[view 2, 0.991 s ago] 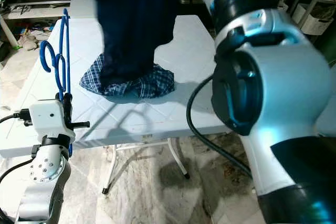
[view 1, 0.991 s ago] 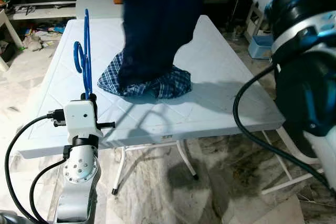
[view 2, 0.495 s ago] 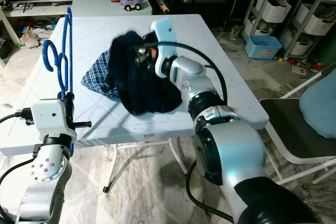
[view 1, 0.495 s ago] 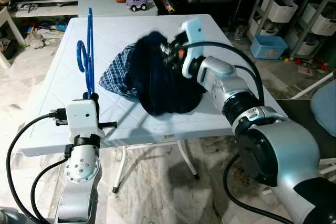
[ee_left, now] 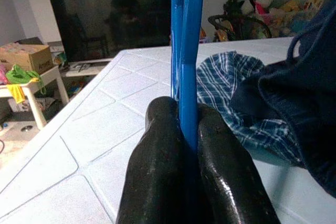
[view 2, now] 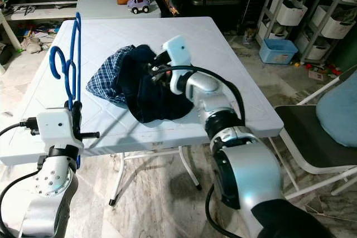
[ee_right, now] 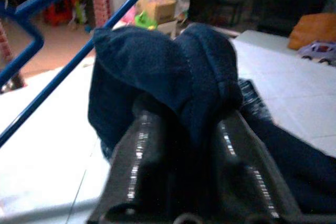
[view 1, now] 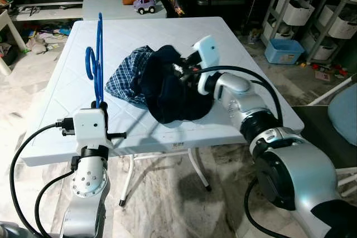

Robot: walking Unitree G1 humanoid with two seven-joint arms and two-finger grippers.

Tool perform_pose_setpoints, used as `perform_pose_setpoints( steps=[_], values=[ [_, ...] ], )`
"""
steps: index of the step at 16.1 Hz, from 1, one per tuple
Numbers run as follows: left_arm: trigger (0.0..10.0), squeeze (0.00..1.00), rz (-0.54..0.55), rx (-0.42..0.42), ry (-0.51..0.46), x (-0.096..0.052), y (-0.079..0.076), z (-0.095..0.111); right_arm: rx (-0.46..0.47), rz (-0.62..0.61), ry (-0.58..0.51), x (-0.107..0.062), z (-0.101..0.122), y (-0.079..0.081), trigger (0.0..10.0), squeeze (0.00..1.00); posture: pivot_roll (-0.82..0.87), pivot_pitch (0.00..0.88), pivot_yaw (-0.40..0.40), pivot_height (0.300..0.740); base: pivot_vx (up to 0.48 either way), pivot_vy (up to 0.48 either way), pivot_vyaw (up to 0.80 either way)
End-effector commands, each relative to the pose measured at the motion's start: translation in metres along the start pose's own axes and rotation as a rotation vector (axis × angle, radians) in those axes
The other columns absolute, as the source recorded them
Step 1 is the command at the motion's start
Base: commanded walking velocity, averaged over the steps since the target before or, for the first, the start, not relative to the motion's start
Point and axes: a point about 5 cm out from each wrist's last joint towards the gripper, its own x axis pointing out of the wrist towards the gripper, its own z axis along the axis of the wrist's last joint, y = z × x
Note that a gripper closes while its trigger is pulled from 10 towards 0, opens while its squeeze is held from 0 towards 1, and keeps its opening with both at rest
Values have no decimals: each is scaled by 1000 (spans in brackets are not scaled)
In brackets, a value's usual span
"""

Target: Hang hanger

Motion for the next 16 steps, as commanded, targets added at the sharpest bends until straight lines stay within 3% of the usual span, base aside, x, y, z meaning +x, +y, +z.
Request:
perform_pose_setpoints(
  steps=[1,3,6,7,9,12,14,16],
  values=[
    [10000,0,-9,-2,-14,0,0,3,3,-43,-33,-4,6,-7,10000,1000,44,56,-53,740,0,0,0],
    [10000,0,-4,-6,-15,2,-2,4,26,-131,-73,-11,7,-16,10000,1000,36,60,-53,740,0,0,0],
    [10000,0,-10,-10,-8,1,-4,2,-45,-353,-171,-26,21,-36,10000,1000,29,62,-46,740,0,0,0],
    [10000,0,-11,-8,-7,2,-4,1,-68,-492,-204,-36,31,-51,10000,1000,25,63,-44,740,0,0,0],
    [10000,0,-5,-7,-9,3,-3,2,-77,-588,-216,-45,36,-62,10000,1000,26,63,-46,740,0,0,0],
    [10000,0,-3,-9,-6,2,-4,1,-76,-582,-192,-46,33,-63,10000,1000,25,65,-47,740,0,0,0],
    [10000,0,-10,-11,-1,1,-5,0,-40,-380,-87,-34,17,-47,10000,1000,25,65,-47,740,0,0,0],
    [10000,0,-11,-11,-2,2,-5,0,-105,-173,107,-28,-7,-30,10000,1000,25,65,-45,740,0,0,0]
  ],
)
